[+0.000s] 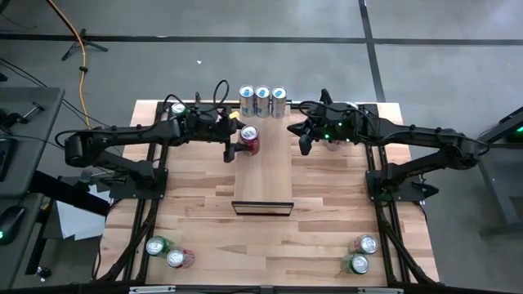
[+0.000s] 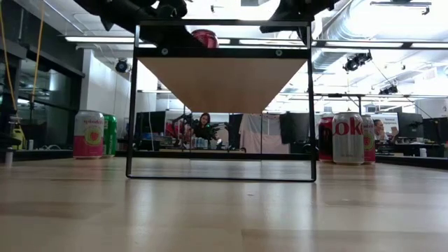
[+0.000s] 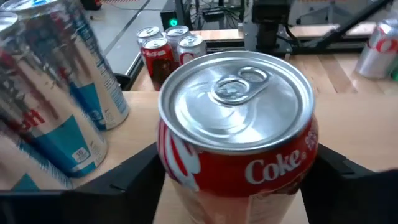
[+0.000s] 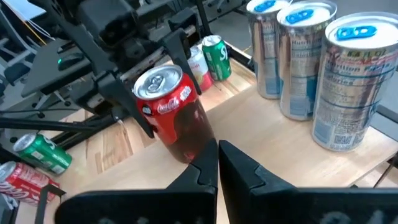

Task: Place canned beverage on shelf
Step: Put the middle red white soda can on the shelf

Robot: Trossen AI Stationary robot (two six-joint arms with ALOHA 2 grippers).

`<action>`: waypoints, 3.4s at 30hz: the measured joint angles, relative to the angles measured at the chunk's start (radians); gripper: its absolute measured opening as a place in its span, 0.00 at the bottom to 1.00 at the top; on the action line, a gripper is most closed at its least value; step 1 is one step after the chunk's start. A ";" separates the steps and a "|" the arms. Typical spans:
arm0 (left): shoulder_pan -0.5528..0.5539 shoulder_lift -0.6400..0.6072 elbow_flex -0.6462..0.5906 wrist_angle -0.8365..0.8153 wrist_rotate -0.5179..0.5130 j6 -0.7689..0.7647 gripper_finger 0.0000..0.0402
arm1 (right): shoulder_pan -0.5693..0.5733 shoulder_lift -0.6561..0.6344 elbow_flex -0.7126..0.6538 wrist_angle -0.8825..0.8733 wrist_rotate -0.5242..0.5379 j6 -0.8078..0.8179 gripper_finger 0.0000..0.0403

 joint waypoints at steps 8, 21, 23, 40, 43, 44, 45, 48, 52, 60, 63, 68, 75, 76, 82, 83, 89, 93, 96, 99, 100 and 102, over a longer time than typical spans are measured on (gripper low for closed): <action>-0.006 -0.010 0.000 0.002 -0.125 -0.140 0.47 | 0.007 -0.006 0.000 0.082 0.001 -0.055 0.00; -0.187 -0.019 0.000 0.005 -0.622 -0.283 0.51 | 0.007 -0.004 0.000 0.109 0.013 -0.104 0.00; -0.213 -0.017 0.000 0.006 -0.685 -0.305 0.51 | 0.006 -0.004 0.000 0.111 0.019 -0.105 0.00; -0.238 0.085 0.002 0.115 -0.792 -0.327 0.53 | 0.006 -0.003 0.000 0.115 0.023 -0.131 0.00; -0.238 0.081 0.002 0.118 -0.790 -0.295 0.57 | 0.006 -0.003 0.000 0.115 0.023 -0.131 0.00; -0.238 0.077 0.002 0.116 -0.789 -0.284 0.59 | 0.006 -0.003 0.000 0.116 0.023 -0.131 0.00; -0.237 0.076 0.002 0.121 -0.783 -0.273 0.60 | 0.006 -0.003 0.000 0.115 0.023 -0.132 0.00; -0.237 0.076 0.002 0.128 -0.758 -0.258 0.66 | 0.006 -0.003 0.000 0.116 0.023 -0.131 0.00; -0.237 0.075 0.002 0.138 -0.746 -0.258 0.74 | 0.006 -0.003 0.000 0.115 0.023 -0.131 0.00; -0.235 0.017 0.034 0.092 -0.732 -0.199 0.80 | 0.006 -0.003 0.000 0.115 0.023 -0.114 0.00; -0.208 -0.035 0.063 0.051 -0.643 -0.170 0.80 | 0.006 -0.003 0.000 0.115 0.023 -0.113 0.00; -0.080 -0.093 0.069 -0.043 -0.297 -0.168 0.80 | 0.006 -0.003 0.000 0.115 0.023 -0.094 0.00; 0.135 -0.114 0.069 -0.080 0.020 -0.067 0.80 | 0.007 -0.003 0.000 0.115 0.017 -0.070 0.00; 0.167 -0.111 0.069 -0.080 0.088 -0.060 0.80 | 0.007 -0.003 0.000 0.114 0.014 -0.061 0.00; 0.287 -0.034 0.069 -0.068 0.450 -0.023 0.80 | 0.007 -0.003 0.000 0.114 0.014 -0.052 0.00; 0.297 -0.019 0.069 -0.054 0.477 -0.018 0.80 | 0.007 -0.003 0.000 0.114 0.014 -0.052 0.00; 0.315 0.059 0.068 0.016 0.541 0.004 0.80 | 0.007 -0.003 0.000 0.114 0.013 -0.052 0.00; 0.314 0.101 0.068 0.045 0.594 0.021 0.80 | 0.007 -0.003 0.000 0.114 0.013 -0.049 0.00; 0.313 0.121 0.068 0.062 0.622 0.013 0.80 | 0.007 -0.003 0.000 0.114 0.013 -0.050 0.00; 0.306 0.139 0.068 0.076 0.631 0.014 0.80 | 0.007 -0.003 0.000 0.114 0.012 -0.051 0.00; 0.302 0.143 0.068 0.081 0.631 0.014 0.80 | 0.007 -0.003 0.000 0.114 0.012 -0.051 0.00; 0.293 0.148 0.068 0.083 0.634 0.014 0.80 | 0.007 -0.003 0.000 0.114 0.012 -0.051 0.00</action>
